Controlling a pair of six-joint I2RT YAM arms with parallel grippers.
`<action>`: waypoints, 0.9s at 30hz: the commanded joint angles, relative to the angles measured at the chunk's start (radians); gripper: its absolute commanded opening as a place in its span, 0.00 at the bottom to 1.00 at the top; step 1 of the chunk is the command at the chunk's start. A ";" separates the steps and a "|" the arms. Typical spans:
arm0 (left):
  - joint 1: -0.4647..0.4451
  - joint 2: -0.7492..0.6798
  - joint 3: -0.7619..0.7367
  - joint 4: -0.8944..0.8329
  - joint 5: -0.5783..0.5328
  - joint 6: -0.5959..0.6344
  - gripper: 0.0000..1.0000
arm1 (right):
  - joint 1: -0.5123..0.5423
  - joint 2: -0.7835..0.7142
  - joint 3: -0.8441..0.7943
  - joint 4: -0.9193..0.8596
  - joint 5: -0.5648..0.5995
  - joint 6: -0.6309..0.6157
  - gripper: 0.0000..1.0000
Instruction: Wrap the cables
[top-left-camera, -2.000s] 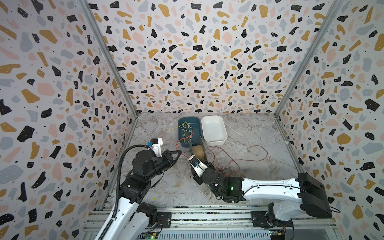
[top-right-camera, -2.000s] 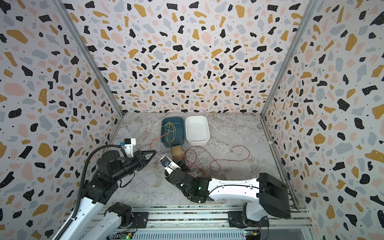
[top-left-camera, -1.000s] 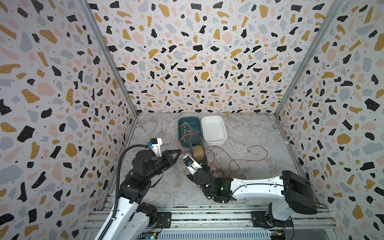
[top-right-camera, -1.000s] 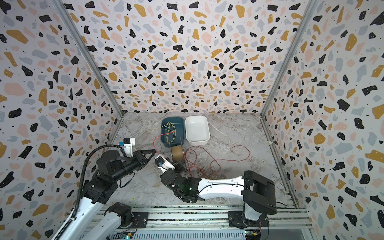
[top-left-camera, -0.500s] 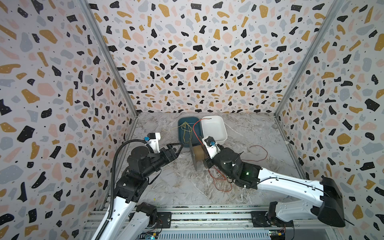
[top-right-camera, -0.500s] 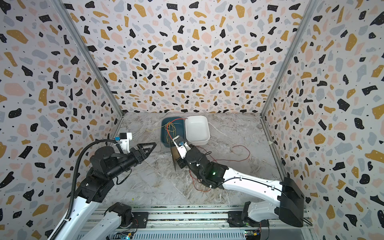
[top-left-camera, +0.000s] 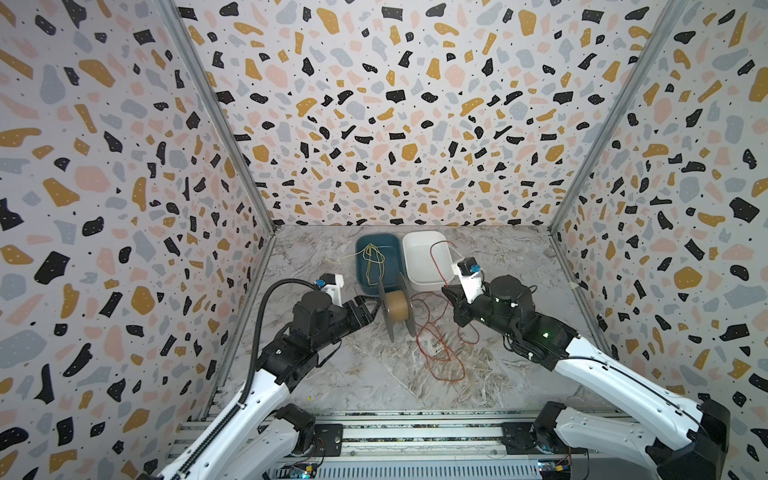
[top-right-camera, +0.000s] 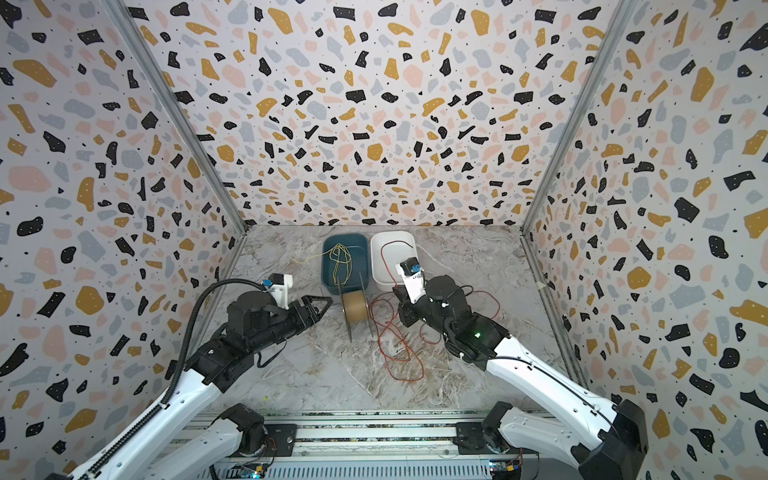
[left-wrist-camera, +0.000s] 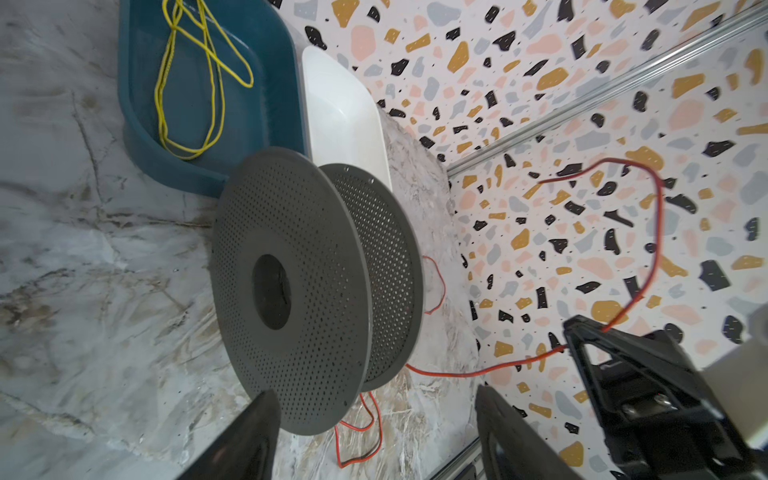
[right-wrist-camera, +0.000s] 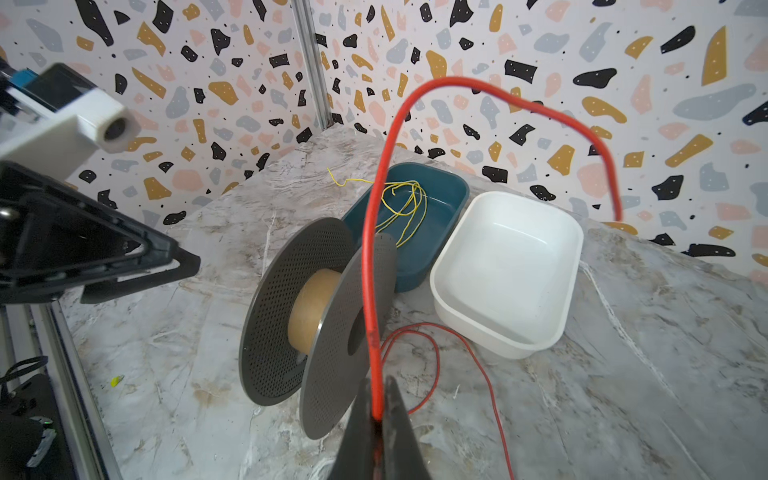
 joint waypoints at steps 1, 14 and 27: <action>-0.064 0.055 0.046 0.038 -0.153 0.021 0.73 | -0.017 -0.017 -0.006 -0.054 -0.041 0.033 0.00; -0.257 0.301 0.208 -0.072 -0.456 0.123 0.58 | -0.087 -0.028 -0.076 -0.007 -0.157 0.097 0.00; -0.279 0.394 0.270 -0.152 -0.593 0.187 0.38 | -0.089 -0.063 -0.198 0.097 -0.219 0.144 0.00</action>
